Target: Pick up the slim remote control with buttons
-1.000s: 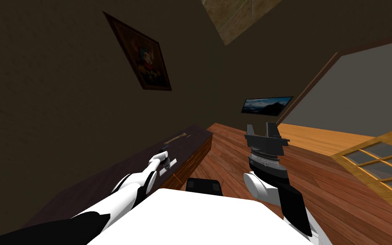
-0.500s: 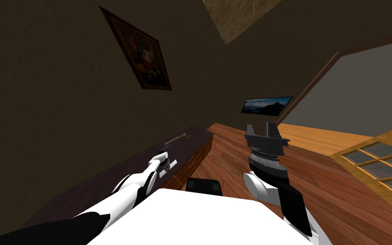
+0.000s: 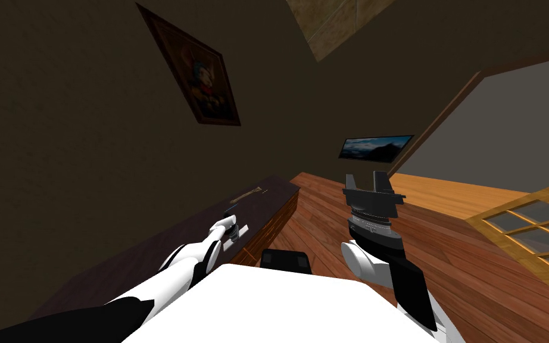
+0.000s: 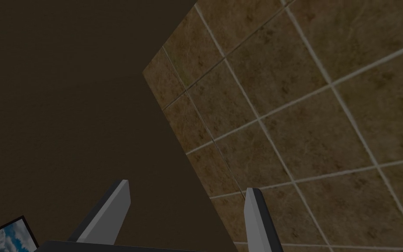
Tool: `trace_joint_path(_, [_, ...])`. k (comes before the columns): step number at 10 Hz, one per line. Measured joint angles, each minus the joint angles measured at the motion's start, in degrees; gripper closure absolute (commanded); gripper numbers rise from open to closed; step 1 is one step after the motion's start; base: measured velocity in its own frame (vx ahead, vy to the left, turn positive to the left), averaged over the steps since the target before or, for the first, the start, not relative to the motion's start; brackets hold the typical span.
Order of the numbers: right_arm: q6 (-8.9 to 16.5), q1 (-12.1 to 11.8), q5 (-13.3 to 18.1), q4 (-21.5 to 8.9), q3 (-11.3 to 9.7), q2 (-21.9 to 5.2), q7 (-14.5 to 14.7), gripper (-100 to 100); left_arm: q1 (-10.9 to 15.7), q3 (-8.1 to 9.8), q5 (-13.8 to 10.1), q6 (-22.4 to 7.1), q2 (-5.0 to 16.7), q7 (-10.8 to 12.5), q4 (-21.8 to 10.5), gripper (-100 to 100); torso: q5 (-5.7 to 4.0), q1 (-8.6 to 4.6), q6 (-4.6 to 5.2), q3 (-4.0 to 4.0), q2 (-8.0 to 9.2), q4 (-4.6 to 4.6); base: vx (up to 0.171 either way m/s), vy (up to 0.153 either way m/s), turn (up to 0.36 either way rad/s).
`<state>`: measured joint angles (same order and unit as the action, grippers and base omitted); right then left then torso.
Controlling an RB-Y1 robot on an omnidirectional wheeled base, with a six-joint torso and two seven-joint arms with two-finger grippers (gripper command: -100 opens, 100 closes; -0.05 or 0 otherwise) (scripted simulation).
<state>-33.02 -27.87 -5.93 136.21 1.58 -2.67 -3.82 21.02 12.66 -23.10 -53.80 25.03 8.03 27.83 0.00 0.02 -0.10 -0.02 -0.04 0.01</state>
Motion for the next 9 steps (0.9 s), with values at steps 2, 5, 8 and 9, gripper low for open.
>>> trace_joint_path(2, [0.0, 0.0, 0.0, 0.0, 0.0, 0.0, 0.0, 0, 0.0, 0.04, 0.0, -0.1, 0.0, 0.1, 0.0, 100, 0.02, 0.08, 0.04, -0.03, -0.05, -0.01, 0.000, 0.000, 0.000])
trace_joint_path(5, [0.0, 0.0, 0.0, 0.0, 0.0, 0.0, 0.0, 0, 0.0, 0.02, 0.0, 0.0, 0.0, 0.0, 0.0, 100, 0.02, 0.08, 0.03, -0.03, -0.05, -0.01, 0.000, 0.000, 0.000])
trace_joint_path(8, [0.0, 0.0, 0.0, 0.0, 0.0, 0.0, 0.0, 0, -1.0, -0.16, 0.2, -3.4, 0.6, 1.3, 4.9, 100, -0.05, -0.06, 0.03, 0.08, 0.11, 0.05, -0.034, -0.024, -0.010])
trace_joint_path(9, [0.0, 0.0, 0.0, 0.0, 0.0, 0.0, 0.0, 0, -0.4, -0.07, 0.0, -3.8, 1.0, 1.2, 4.3, 100, -0.03, -0.06, 0.01, 0.07, 0.12, 0.03, -0.014, -0.011, 0.002])
